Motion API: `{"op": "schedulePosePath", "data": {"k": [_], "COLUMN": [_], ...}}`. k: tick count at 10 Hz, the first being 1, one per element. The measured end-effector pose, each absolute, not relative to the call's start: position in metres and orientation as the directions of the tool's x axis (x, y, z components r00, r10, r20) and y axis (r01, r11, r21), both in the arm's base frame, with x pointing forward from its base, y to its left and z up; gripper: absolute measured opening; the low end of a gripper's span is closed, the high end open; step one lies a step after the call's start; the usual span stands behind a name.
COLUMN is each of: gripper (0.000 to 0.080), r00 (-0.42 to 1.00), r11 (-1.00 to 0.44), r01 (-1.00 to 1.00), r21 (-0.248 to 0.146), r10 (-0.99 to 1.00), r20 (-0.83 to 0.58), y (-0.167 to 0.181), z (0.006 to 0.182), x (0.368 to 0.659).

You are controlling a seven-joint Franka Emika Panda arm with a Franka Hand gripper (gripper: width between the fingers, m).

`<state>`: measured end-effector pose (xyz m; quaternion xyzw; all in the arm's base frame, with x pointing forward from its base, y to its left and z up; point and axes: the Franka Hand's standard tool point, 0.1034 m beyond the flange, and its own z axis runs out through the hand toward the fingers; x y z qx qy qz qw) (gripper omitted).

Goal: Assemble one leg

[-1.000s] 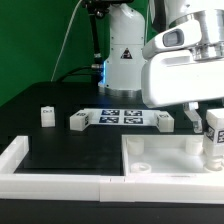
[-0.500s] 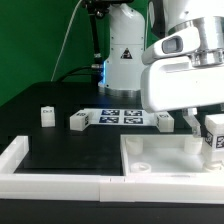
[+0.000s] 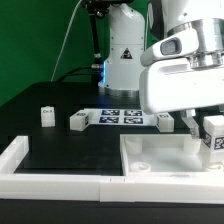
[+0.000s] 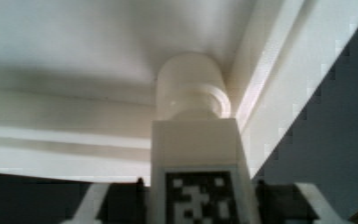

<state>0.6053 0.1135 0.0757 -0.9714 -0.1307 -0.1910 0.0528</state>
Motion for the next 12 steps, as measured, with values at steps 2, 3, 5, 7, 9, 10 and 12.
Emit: {"op": "schedulePosePath", "data": {"k": [2,3,5,7,9,10,12], "gripper": [0.0557,0.0630,0.0644,0.0649,0.0649,0.0649,0.0649], "r00": [0.893,0.893,0.893,0.893,0.897,0.899,0.913], "r11": [-0.960,-0.960,-0.960,-0.960,-0.959,-0.958,-0.956], "r01": [0.274,0.274,0.274,0.274,0.278,0.281,0.288], "r21": [-0.053,-0.053,-0.053,-0.053,-0.053,-0.052,-0.063], "r10": [0.234,0.234,0.234,0.234,0.240,0.244,0.254], "r20": [0.385,0.385,0.385,0.385,0.372,0.363,0.319], "y": [0.113,0.113,0.113,0.113,0.113,0.112,0.112], "z": [0.076,0.076,0.076,0.076,0.086,0.096,0.098], "x": [0.605,0.605,0.605,0.605,0.606,0.606,0.604]}}
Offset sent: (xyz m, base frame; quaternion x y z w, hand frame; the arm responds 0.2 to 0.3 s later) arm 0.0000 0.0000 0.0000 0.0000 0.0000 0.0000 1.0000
